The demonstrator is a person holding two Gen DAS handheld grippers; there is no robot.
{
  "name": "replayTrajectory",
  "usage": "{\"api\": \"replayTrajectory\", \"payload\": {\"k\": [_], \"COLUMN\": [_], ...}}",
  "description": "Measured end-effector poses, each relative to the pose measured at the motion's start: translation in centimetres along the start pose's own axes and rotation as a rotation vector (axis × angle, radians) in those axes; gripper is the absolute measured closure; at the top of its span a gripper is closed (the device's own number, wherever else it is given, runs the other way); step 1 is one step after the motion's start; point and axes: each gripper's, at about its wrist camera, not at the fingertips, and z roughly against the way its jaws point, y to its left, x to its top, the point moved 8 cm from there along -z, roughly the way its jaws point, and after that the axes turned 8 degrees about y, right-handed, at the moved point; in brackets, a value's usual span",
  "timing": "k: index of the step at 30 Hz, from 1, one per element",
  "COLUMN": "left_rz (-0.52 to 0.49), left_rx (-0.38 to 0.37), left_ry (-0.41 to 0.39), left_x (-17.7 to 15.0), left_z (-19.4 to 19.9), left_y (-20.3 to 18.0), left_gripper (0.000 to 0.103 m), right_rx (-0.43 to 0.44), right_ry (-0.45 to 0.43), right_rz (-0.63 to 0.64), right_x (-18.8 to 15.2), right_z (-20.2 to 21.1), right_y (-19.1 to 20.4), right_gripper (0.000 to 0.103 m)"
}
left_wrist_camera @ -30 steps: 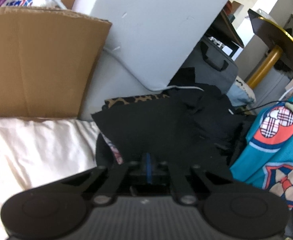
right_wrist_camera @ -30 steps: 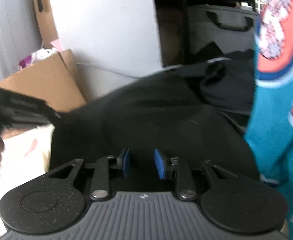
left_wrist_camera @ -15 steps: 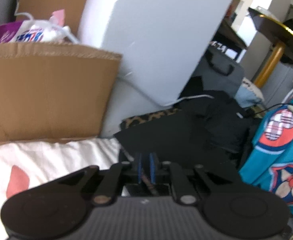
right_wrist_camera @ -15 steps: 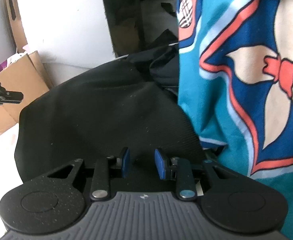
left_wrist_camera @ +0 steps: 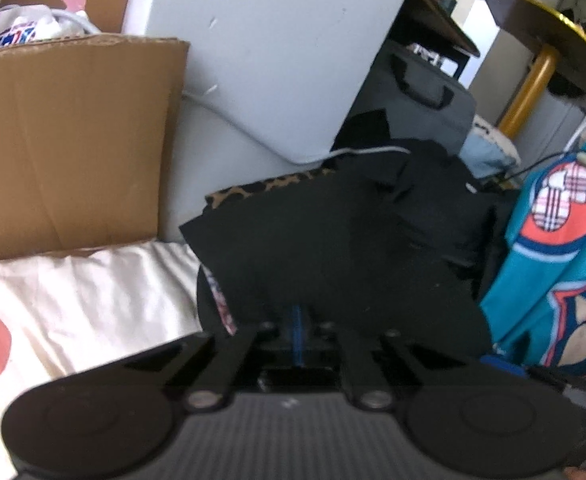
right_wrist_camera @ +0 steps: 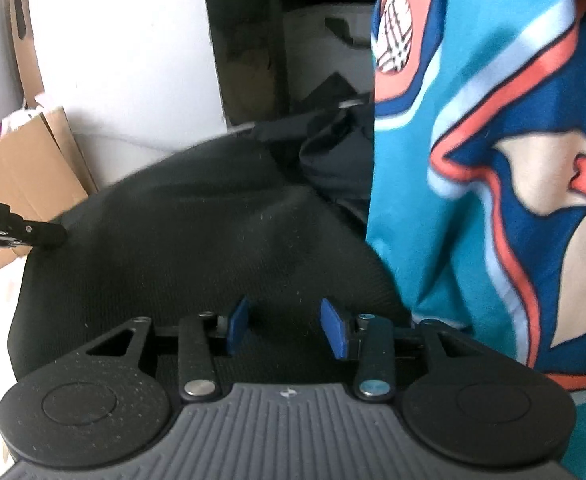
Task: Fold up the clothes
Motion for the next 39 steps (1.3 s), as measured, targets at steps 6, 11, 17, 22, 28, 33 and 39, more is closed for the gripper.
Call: {"api": "replayTrajectory", "payload": {"k": [6,11,17,22,28,33,39], "left_rz": [-0.025,-0.027,-0.025,0.019,0.074,0.113,0.130], "left_rx": [0.040,0.066,0.105,0.157,0.181,0.231,0.269], "left_ry": [0.039,0.094,0.149,0.178,0.203,0.226,0.250], "left_x": [0.0,0.7,1.3,1.4,1.6,1.9,2.4], "left_z": [-0.5,0.5,3.6,7.1,12.3,17.4,23.6], "left_y": [-0.3,-0.5,-0.5,-0.1,0.8,1.4,0.7], "left_gripper": [0.101,0.101,0.098,0.077,0.038,0.021,0.007], "right_rx": [-0.039,-0.059,-0.048,-0.047,-0.026,-0.009,0.000], "right_ry": [0.041,0.118,0.214,0.270,0.284,0.311,0.346], "right_rz": [-0.060,-0.118,-0.152,-0.191,-0.200,-0.211,-0.214], "right_x": [-0.7,-0.9,-1.0,-0.1,1.8,3.3,4.7], "right_z": [-0.3,0.1,1.3,3.2,6.3,8.7,11.5], "right_y": [-0.2,-0.5,-1.3,-1.9,-1.0,0.2,1.7], "right_gripper": [0.047,0.044,0.044,0.039,0.012,0.008,0.008]}}
